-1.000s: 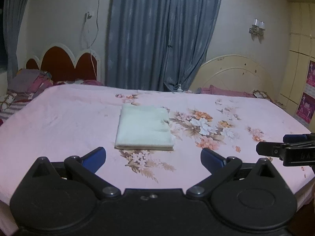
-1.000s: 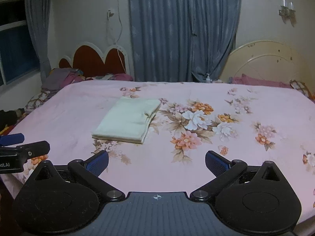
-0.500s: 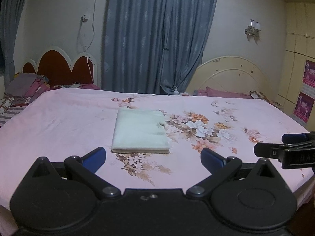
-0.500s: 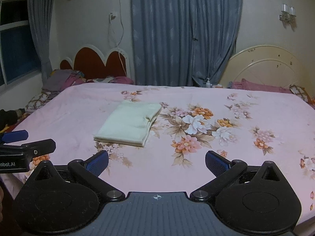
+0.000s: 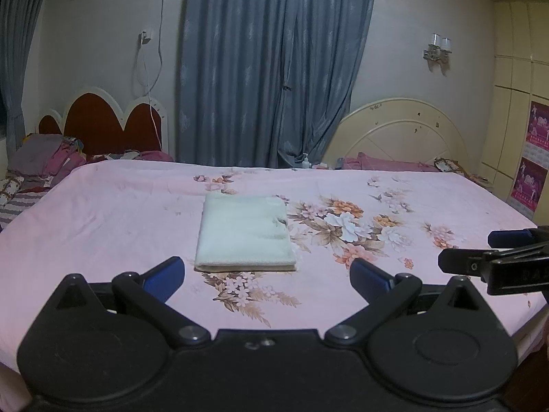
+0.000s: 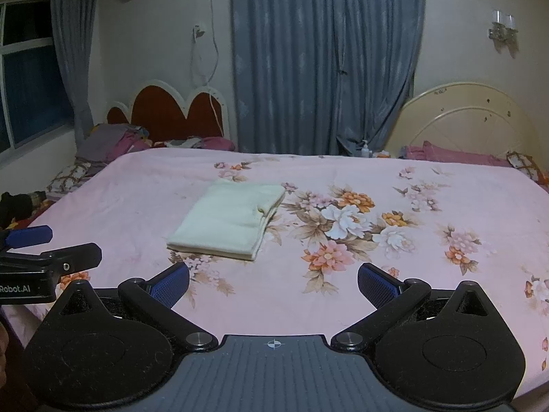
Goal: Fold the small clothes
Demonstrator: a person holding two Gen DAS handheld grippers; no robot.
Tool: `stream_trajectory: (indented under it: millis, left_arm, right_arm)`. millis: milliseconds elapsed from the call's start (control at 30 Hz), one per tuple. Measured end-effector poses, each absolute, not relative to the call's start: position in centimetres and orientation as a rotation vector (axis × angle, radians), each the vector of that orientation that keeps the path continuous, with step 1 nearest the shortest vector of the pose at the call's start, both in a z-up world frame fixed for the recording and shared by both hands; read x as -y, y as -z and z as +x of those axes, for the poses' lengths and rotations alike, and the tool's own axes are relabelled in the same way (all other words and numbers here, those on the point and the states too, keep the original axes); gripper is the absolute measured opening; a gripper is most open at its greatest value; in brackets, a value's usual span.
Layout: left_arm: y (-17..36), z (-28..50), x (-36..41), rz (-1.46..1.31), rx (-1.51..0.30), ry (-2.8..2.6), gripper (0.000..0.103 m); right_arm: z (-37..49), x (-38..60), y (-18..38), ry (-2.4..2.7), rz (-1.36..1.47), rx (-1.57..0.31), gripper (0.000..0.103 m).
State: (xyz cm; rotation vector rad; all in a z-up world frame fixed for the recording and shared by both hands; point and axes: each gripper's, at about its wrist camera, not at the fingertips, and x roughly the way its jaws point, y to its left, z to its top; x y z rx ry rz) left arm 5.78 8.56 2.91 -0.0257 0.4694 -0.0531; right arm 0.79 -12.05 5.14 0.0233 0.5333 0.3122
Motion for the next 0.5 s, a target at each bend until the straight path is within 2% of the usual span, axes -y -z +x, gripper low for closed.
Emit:
stream_trajectory:
  millis: [500]
  left_arm:
    - [-2.88, 5.86, -8.61, -0.022, -0.466, 0.056, 0.102]
  right_arm:
    - [0.9, 12.13, -4.97, -0.316, 0.022, -0.534, 0.103]
